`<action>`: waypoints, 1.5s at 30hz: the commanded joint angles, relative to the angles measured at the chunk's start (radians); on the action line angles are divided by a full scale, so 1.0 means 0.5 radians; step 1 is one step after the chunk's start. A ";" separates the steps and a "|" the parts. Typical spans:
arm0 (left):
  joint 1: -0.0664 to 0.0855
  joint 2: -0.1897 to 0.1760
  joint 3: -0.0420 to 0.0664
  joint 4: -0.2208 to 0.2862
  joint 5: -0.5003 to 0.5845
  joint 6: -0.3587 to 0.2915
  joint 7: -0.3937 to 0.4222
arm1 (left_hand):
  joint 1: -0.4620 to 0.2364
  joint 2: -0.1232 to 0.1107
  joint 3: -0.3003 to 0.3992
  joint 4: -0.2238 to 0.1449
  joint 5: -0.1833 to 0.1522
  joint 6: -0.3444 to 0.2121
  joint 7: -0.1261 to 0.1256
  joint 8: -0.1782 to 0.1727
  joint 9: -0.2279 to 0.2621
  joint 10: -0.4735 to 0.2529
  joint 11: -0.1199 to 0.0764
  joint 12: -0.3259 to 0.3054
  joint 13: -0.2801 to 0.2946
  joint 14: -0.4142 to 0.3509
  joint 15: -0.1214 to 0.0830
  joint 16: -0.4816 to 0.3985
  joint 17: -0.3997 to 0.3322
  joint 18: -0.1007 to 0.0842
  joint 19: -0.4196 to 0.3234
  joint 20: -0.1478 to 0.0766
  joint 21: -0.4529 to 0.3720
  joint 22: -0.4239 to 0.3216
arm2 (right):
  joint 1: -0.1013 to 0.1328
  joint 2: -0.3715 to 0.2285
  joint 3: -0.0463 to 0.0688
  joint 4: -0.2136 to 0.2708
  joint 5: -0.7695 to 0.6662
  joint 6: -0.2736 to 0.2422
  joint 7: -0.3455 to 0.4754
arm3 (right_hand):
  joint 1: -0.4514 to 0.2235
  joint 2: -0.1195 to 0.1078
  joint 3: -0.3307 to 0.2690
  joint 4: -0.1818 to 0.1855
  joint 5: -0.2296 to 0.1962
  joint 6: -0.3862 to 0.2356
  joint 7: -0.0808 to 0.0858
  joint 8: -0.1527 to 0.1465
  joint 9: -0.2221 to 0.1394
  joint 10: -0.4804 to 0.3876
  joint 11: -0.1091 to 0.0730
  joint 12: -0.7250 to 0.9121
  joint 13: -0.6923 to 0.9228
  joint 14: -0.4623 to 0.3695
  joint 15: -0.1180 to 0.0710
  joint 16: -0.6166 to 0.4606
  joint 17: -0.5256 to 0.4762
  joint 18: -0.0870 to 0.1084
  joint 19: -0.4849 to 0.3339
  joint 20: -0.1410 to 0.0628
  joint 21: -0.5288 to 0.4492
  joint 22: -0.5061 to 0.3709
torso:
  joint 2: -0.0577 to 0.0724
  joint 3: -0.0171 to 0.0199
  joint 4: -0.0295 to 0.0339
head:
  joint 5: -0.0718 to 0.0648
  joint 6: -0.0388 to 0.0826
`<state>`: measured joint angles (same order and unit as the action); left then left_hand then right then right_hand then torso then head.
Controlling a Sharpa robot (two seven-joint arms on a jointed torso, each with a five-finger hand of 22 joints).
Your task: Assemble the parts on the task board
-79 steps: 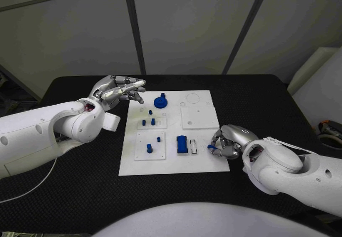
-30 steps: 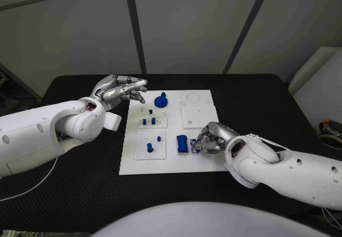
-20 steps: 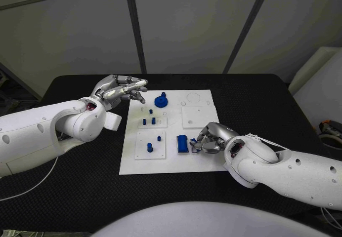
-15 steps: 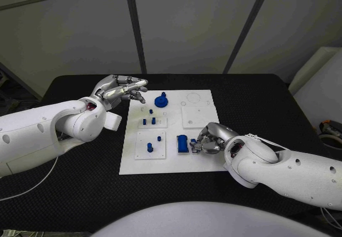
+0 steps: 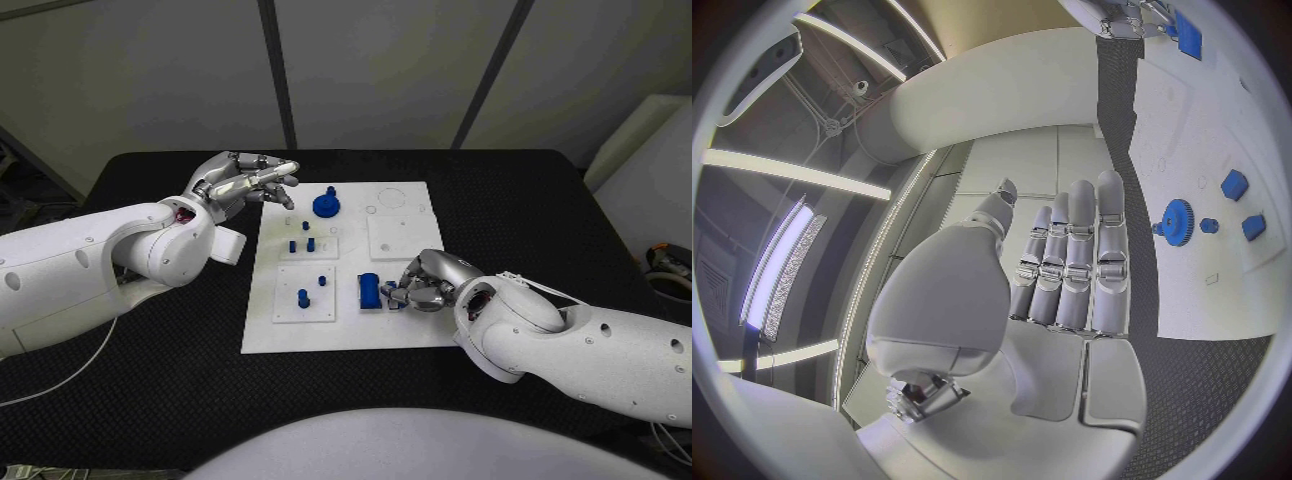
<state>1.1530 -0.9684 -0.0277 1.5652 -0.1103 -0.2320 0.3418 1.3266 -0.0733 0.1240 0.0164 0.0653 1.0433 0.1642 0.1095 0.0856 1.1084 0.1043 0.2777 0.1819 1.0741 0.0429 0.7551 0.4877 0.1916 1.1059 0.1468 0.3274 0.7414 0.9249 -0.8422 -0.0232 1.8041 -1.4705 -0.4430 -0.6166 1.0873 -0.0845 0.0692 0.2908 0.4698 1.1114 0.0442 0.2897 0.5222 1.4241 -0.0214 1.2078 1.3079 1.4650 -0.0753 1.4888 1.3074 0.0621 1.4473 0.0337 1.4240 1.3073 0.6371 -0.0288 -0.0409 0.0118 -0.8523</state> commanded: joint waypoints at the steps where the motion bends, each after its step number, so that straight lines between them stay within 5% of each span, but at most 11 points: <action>1: 0.002 0.001 0.001 0.002 0.001 0.024 0.003 | 0.014 0.007 -0.010 0.003 0.004 -0.009 0.007 -0.001 0.003 -0.009 0.000 0.008 0.003 0.013 -0.001 -0.013 -0.001 -0.019 0.008 0.001 -0.014 -0.002 | 0.002 0.004 0.000 0.021 -0.019 0.008 0.037 | -0.031 0.003 -0.020 0.002 -0.015 -0.002 0.004 0.010 0.003 0.014 -0.004 0.011 0.050 0.167 -0.012 0.009 0.322 -0.040 0.010 0.002 0.010 0.259 | -0.001 0.0001 -0.001 | -0.003 0.004; 12: 0.002 0.001 0.001 -0.001 0.001 0.025 -0.001 | 0.017 0.011 -0.013 0.003 0.004 -0.009 0.007 -0.001 0.003 -0.010 0.000 0.007 0.003 0.012 -0.001 -0.014 -0.001 -0.019 0.010 0.001 -0.016 -0.004 | 0.002 -0.009 0.000 0.028 -0.036 0.011 0.032 | -0.059 0.029 -0.056 0.002 -0.032 0.000 0.002 0.013 0.004 0.018 -0.005 0.020 0.058 0.168 -0.013 0.012 0.326 -0.041 0.013 0.002 0.013 0.263 | 0.000 -0.0007 0.001 | -0.006 0.008; 17: 0.002 0.001 0.001 0.000 0.001 0.025 -0.001 | 0.017 0.011 -0.013 0.003 0.004 -0.009 0.007 -0.001 0.003 -0.010 0.000 0.007 0.003 0.012 -0.001 -0.014 -0.001 -0.019 0.010 0.001 -0.016 -0.004 | 0.002 -0.013 0.000 0.028 -0.042 0.015 0.026 | 0.006 0.083 -0.053 -0.010 0.123 0.002 -0.005 0.018 0.005 0.027 -0.012 0.035 0.071 0.170 -0.019 0.020 0.336 -0.043 0.021 -0.004 0.022 0.272 | 0.002 -0.0001 0.000 | -0.006 0.009; 35: 0.002 0.001 0.001 -0.003 0.001 0.025 -0.004 | 0.019 0.013 -0.014 0.003 0.004 -0.009 0.007 -0.001 0.003 -0.011 0.000 0.007 0.003 0.012 -0.001 -0.015 -0.001 -0.019 0.010 0.001 -0.017 -0.005 | 0.002 -0.035 -0.001 0.046 -0.054 0.012 0.041 | 0.075 0.102 -0.070 -0.009 0.165 0.018 -0.013 0.033 0.010 0.054 -0.020 0.085 0.108 0.177 -0.026 0.042 0.365 -0.051 0.043 -0.010 0.048 0.298 | 0.001 0.0000 0.001 | -0.013 0.000; 41: 0.002 0.000 0.001 -0.002 0.001 0.024 -0.002 | 0.025 0.017 -0.015 0.001 0.005 -0.009 0.007 -0.001 0.003 -0.011 0.000 0.007 0.003 0.012 -0.001 -0.016 -0.001 -0.019 0.011 0.001 -0.018 -0.006 | 0.002 -0.091 -0.002 0.067 -0.022 -0.011 0.148 | 0.088 0.092 -0.101 -0.014 0.086 0.014 -0.013 0.035 0.010 0.050 -0.019 0.074 0.103 0.177 -0.026 0.042 0.365 -0.051 0.043 -0.011 0.048 0.299 | 0.000 -0.0004 0.001 | -0.012 0.002; 45: 0.002 -0.001 0.001 -0.002 0.001 0.024 -0.001 | 0.025 0.017 -0.015 0.001 0.005 -0.009 0.007 -0.001 0.003 -0.011 0.000 0.007 0.003 0.012 -0.001 -0.016 -0.001 -0.019 0.011 0.001 -0.018 -0.006 | 0.001 -0.128 -0.002 0.089 0.004 -0.009 0.237 | 0.209 0.034 -0.143 -0.079 -0.195 0.004 -0.011 0.038 0.013 0.036 -0.016 0.046 0.090 0.173 -0.025 0.033 0.355 -0.048 0.033 -0.010 0.037 0.291 | 0.001 0.0000 -0.001 | -0.009 0.002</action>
<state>1.1530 -0.9686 -0.0277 1.5633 -0.1103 -0.2305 0.3374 1.3372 -0.0627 0.1240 0.0164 0.0653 1.0433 0.1642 0.1095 0.0856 1.1084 0.1043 0.2777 0.1817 1.0741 0.0430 0.7514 0.4877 0.1917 1.1058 0.1468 0.3197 0.7393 0.9245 -0.9037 -0.0241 1.8425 -1.4832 -0.4400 -0.5668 1.1825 -0.0635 -0.0013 0.2586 0.3961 1.1183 0.0392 0.3022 0.5278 1.4439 -0.0341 1.2336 1.3077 1.4650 -0.0826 1.5040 1.3080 0.0460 1.4586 0.0303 1.4426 1.3073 0.6376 -0.0287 -0.0405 0.0061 -0.8519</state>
